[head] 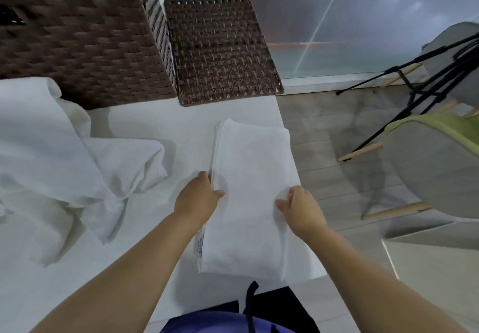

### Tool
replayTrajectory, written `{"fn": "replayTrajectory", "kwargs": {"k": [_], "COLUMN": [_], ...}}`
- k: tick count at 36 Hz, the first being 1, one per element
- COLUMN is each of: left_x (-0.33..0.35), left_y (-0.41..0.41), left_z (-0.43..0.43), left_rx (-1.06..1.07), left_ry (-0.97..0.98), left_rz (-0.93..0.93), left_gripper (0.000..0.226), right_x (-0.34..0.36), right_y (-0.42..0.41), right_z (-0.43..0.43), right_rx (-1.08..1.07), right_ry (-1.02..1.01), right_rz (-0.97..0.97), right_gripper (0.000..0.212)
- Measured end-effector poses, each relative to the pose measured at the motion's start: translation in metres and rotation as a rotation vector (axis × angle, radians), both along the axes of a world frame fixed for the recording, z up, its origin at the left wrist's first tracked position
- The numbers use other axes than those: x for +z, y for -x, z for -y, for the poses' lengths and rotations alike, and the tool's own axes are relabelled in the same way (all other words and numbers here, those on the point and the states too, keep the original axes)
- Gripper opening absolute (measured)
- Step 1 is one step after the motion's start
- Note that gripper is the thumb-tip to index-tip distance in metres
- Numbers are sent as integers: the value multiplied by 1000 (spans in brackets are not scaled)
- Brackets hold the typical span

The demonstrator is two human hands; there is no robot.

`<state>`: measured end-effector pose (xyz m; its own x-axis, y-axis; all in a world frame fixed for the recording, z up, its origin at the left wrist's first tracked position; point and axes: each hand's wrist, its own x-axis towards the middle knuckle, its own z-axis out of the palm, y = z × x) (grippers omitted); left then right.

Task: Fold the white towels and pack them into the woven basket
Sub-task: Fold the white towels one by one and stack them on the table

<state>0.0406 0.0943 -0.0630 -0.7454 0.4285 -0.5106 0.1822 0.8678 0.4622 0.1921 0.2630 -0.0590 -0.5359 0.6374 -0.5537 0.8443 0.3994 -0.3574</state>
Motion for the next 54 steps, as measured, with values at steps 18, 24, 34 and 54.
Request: {"fn": "replayTrajectory", "kwargs": {"k": [18,24,34,54], "left_x": [36,66,96,50], "left_y": [-30,-38,-35,-19], "left_z": [20,24,23,33], "left_rx": [409,279,26,146], "left_ry": [-528,-563,-431,-255], "left_rz": [182,71,-409,-86], "left_gripper": [34,51,25,43], "right_x": [34,62,100,57], "right_y": [-19,-20,-7,0], "right_z": [-25,-36,-48,-47], "right_rx": [-204,6,279,59], "right_ry": [395,397,85,189], "right_rz": [-483,-514,-607,-228], "right_gripper": [48,59,33,65]}}
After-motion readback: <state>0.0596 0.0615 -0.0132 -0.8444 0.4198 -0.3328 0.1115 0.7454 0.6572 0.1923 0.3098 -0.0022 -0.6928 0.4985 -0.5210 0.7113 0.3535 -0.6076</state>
